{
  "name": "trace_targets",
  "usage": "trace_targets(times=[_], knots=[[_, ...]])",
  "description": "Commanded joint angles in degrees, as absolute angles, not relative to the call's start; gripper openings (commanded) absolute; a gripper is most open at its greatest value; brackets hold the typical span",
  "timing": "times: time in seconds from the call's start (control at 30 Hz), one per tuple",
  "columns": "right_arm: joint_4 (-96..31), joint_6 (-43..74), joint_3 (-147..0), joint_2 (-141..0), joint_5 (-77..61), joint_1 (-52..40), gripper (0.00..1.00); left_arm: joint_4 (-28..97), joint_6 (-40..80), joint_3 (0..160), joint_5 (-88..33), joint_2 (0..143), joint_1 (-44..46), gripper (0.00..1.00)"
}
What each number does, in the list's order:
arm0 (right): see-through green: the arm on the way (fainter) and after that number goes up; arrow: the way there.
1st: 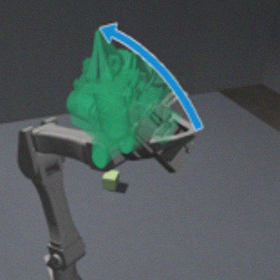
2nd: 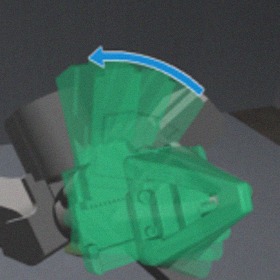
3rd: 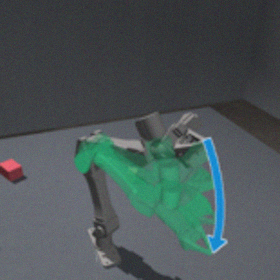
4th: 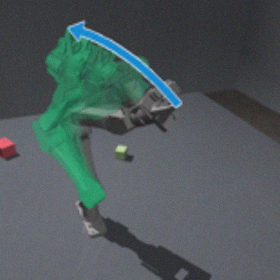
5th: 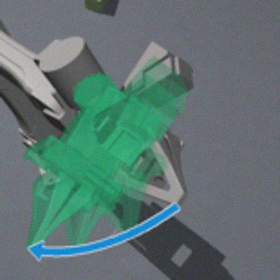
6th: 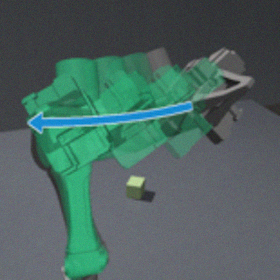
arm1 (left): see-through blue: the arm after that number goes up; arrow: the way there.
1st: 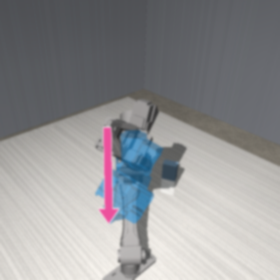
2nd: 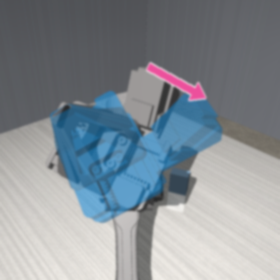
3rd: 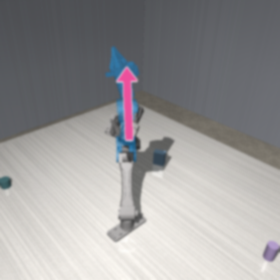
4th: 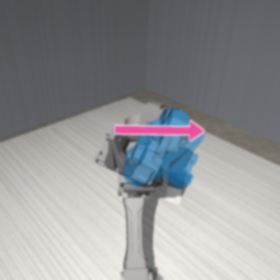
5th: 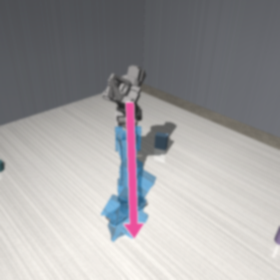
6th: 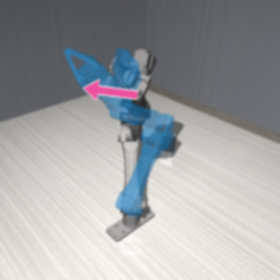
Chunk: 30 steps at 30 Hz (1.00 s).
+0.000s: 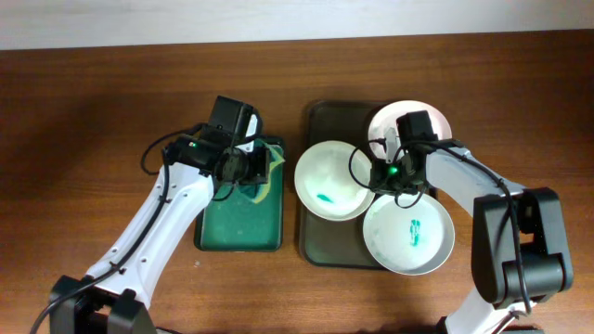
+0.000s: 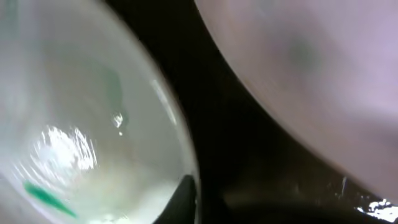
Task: Clean dirty plates on tray and stack at the side
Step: 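Tilt the held plate with right gripper and bring sponge toward it, then scrub the plate surface with the sponge in the left gripper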
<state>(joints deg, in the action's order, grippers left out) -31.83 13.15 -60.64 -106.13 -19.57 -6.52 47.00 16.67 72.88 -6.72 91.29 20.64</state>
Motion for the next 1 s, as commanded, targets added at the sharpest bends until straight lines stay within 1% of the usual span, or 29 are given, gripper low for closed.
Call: trace_targets(times=[0.0,0.1,0.17,0.27,0.37,0.5,0.6,0.83,0.9,0.97], knots=[[-32.12,12.29,-62.13,-107.09,-17.67,-5.28,0.04,43.97,16.16,74.26,-9.91,89.8,22.37,0.0],[-33.67,12.23,-63.51,-106.69,-10.7,-4.8,0.04,40.8,16.21,74.26,-10.9,91.18,24.62,0.0],[-36.23,11.27,-64.99,-106.32,-3.46,-4.84,0.04,37.39,17.89,74.26,-12.75,93.97,27.11,0.0],[-37.19,7.7,-65.06,-106.32,-3.16,-4.97,0.04,32.67,19.2,74.26,-12.84,97.84,30.11,0.0],[-37.28,6.59,-65.06,-106.32,-6.07,-4.95,0.04,27.55,22.92,74.26,-12.71,102.26,32.12,0.0],[-37.3,6.17,-65.06,-106.32,-8.62,-4.95,0.04,18.85,29.36,75.33,-20.43,111.11,33.54,0.0],[-37.32,6.2,-65.06,-106.32,-8.86,-4.97,0.04,18.81,30.24,80.55,-22.57,118.02,35.94,0.0],[-37.34,6.2,-65.06,-106.32,-9.91,-4.97,0.04,21.8,34.81,81.01,-23.46,124.66,40.42,0.0],[-37.47,6.2,-65.06,-106.32,-9.91,-4.97,0.04,20.62,34.65,81.01,-25.74,125.19,40.6,0.0],[-37.95,6.2,-65.06,-106.32,-9.93,-4.97,0.04,21.56,33.78,81.38,-22.94,125.19,38.87,0.0]])
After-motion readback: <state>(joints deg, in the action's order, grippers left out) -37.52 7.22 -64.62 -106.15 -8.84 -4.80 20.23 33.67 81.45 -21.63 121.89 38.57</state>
